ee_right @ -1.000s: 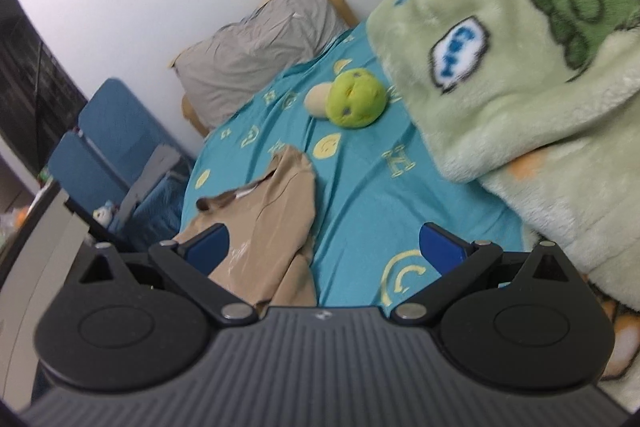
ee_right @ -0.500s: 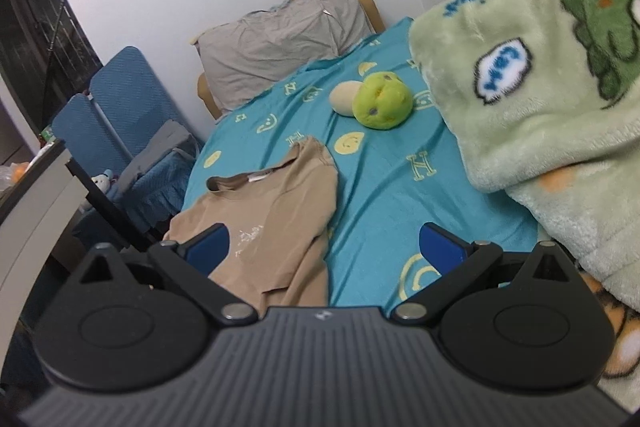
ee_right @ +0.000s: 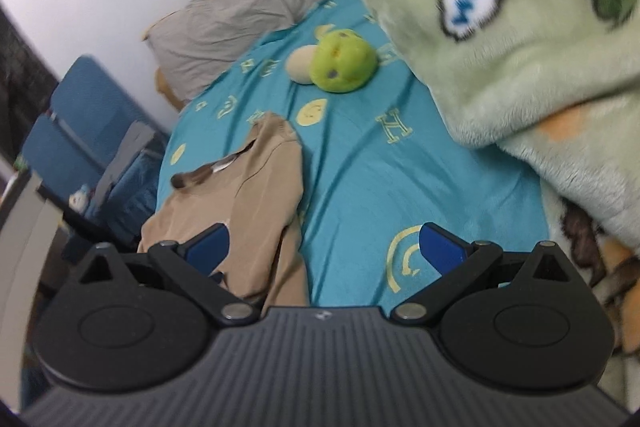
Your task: Fold clothes
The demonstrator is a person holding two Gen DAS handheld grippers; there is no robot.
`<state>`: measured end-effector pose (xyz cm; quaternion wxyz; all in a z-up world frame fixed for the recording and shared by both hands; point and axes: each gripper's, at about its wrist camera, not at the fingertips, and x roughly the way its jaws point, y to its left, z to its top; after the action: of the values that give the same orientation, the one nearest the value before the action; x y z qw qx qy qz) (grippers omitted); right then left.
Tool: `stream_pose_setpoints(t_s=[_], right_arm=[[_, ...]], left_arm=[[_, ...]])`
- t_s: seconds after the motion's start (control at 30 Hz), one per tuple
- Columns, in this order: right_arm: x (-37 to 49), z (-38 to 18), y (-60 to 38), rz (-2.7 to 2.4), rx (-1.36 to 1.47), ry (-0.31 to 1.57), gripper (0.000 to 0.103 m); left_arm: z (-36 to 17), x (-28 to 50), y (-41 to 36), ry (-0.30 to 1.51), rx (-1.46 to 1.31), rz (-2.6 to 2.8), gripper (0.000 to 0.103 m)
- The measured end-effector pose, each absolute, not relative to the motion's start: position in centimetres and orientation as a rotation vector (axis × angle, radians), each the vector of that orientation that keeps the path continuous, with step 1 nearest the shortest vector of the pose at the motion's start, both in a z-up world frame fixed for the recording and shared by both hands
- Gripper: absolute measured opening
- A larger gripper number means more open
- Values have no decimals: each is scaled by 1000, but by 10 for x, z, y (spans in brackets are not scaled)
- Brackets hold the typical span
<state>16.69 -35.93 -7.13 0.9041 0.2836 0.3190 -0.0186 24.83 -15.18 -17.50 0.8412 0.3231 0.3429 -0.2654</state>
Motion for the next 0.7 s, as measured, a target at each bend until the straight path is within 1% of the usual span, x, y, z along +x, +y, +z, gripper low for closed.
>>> stream_pose_setpoints(t_s=[0.13, 0.17, 0.2, 0.23, 0.27, 0.3, 0.33, 0.57, 0.7], right_arm=[[183, -81, -359, -44, 628, 686, 103], [187, -83, -359, -45, 639, 693, 103], [191, -86, -358, -46, 649, 699, 103], [193, -87, -357, -46, 652, 705, 103], [192, -87, -356, -45, 650, 710, 103], [191, -88, -356, -45, 652, 715, 103], [188, -88, -355, -45, 653, 715, 103], [175, -85, -339, -39, 619, 708, 103], [186, -89, -329, -24, 594, 731, 103]], left_arm=[[-174, 261, -145, 663, 592, -563, 60], [-175, 266, -146, 654, 557, -558, 57], [-176, 271, -147, 646, 522, -553, 50], [-177, 276, -148, 639, 486, -548, 39], [-176, 282, -146, 633, 444, -552, 31], [-171, 287, -142, 622, 383, -548, 11], [-166, 292, -137, 611, 320, -543, 7], [-124, 362, -65, 541, -245, -360, 4], [-132, 406, -21, 582, -426, -156, 4]])
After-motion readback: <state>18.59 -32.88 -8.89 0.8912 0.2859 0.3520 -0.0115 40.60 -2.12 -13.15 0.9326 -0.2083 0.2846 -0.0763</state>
